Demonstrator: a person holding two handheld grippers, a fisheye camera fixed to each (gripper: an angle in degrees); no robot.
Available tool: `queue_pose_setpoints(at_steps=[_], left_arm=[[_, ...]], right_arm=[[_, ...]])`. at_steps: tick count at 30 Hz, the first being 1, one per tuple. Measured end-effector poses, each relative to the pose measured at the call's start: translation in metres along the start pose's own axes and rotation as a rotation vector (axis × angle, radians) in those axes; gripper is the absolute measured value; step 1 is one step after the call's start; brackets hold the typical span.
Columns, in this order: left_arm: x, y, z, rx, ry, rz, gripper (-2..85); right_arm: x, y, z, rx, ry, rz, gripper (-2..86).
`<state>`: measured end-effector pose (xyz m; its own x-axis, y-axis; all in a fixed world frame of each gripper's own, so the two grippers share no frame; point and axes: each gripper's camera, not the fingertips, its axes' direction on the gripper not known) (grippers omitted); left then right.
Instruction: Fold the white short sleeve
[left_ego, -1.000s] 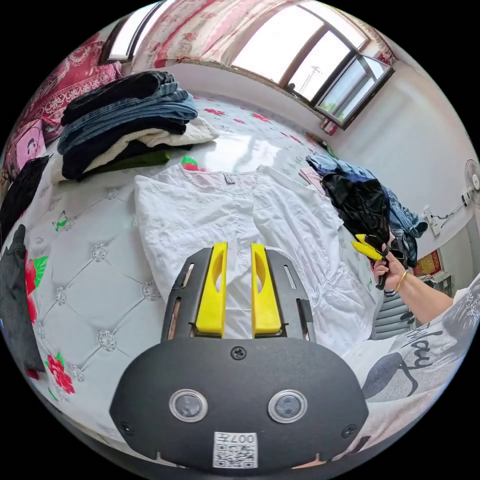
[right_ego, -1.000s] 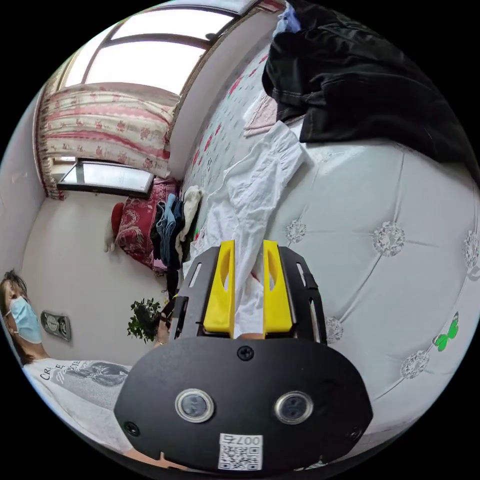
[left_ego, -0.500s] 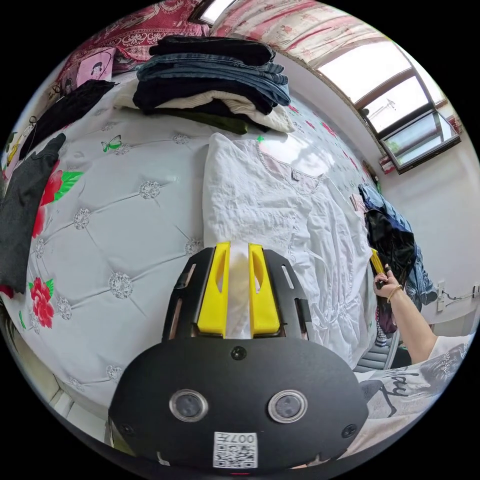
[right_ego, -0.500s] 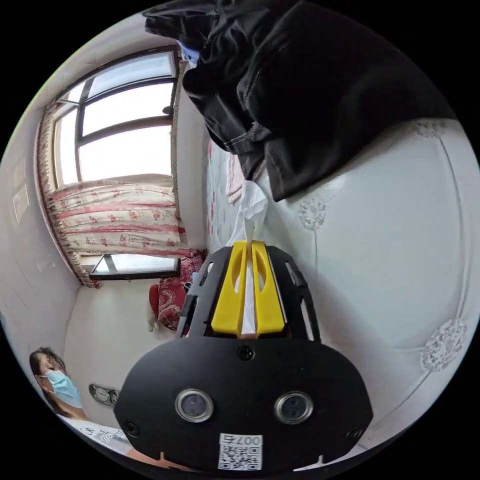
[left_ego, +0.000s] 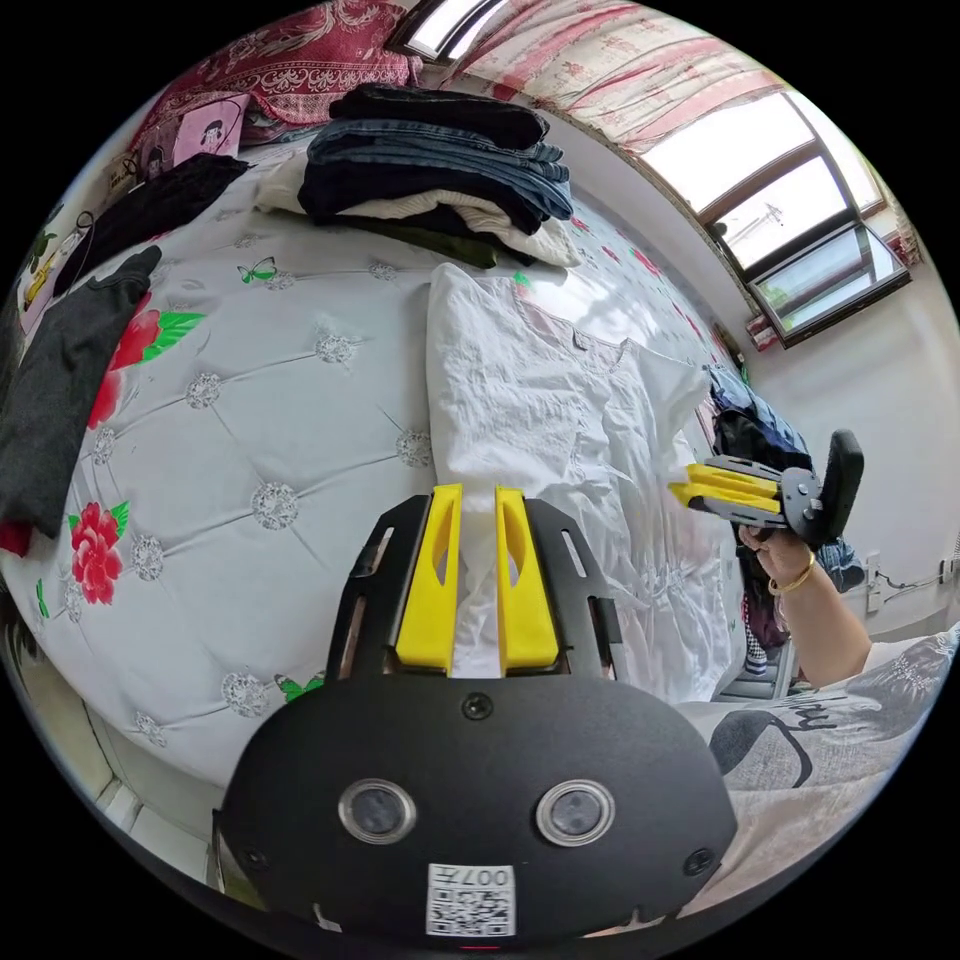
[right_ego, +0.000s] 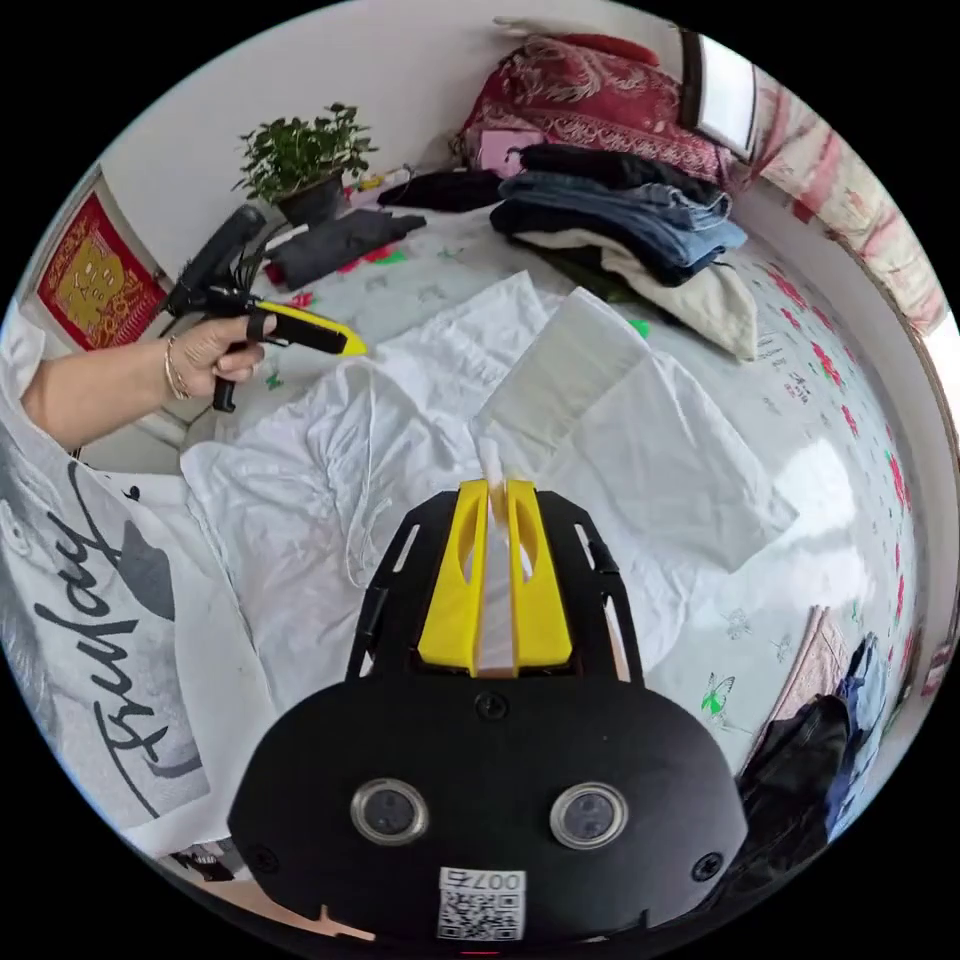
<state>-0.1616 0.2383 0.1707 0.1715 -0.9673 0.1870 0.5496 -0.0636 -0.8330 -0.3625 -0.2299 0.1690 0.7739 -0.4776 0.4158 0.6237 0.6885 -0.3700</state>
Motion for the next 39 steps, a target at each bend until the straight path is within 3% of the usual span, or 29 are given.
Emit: queue_pose_setpoints(at_steps=[2,4,7,11,16,18,19,22,24,29,36,39], left_arm=[[0.0,0.004,0.0,-0.001,-0.005,0.015,6.0],[0.0,0.009,-0.001,-0.001,-0.014,0.04,6.0],[-0.001,0.01,0.0,0.006,-0.023,0.066,6.0],[-0.002,0.0,0.025,-0.044,-0.01,0.08,6.1],[-0.004,-0.005,0.048,-0.061,-0.097,0.092,3.9],[-0.005,-0.009,0.044,-0.089,-0.093,0.087,4.7],[-0.005,-0.008,0.038,-0.086,-0.096,0.094,5.5],[-0.013,0.002,0.014,-0.084,-0.1,0.081,6.6],[-0.021,0.015,-0.005,-0.093,-0.087,0.062,7.1],[-0.049,0.082,-0.058,-0.177,-0.079,-0.022,8.9],[-0.053,0.146,-0.072,-0.329,0.003,-0.045,13.0],[-0.045,0.153,-0.065,-0.387,-0.068,0.006,11.1]], right_arm=[[-0.021,-0.011,0.034,-0.106,-0.056,-0.03,2.4],[-0.033,-0.015,0.039,-0.092,-0.07,-0.022,2.8],[-0.035,-0.021,0.019,0.035,-0.027,0.014,3.1],[0.004,-0.038,0.012,0.206,0.089,0.221,4.2],[0.048,-0.064,0.092,0.007,0.052,0.379,6.1],[0.04,-0.059,0.09,0.098,0.136,0.402,6.3],[0.041,-0.06,0.092,0.053,0.153,0.417,6.3],[0.038,-0.05,0.075,0.029,0.059,0.403,6.3],[0.025,-0.009,0.035,0.144,0.042,0.431,6.6],[-0.017,0.115,-0.015,0.179,0.032,0.507,8.3],[-0.065,0.277,-0.024,0.019,-0.105,0.741,10.1],[-0.079,0.293,-0.011,-0.042,-0.118,0.72,9.3]])
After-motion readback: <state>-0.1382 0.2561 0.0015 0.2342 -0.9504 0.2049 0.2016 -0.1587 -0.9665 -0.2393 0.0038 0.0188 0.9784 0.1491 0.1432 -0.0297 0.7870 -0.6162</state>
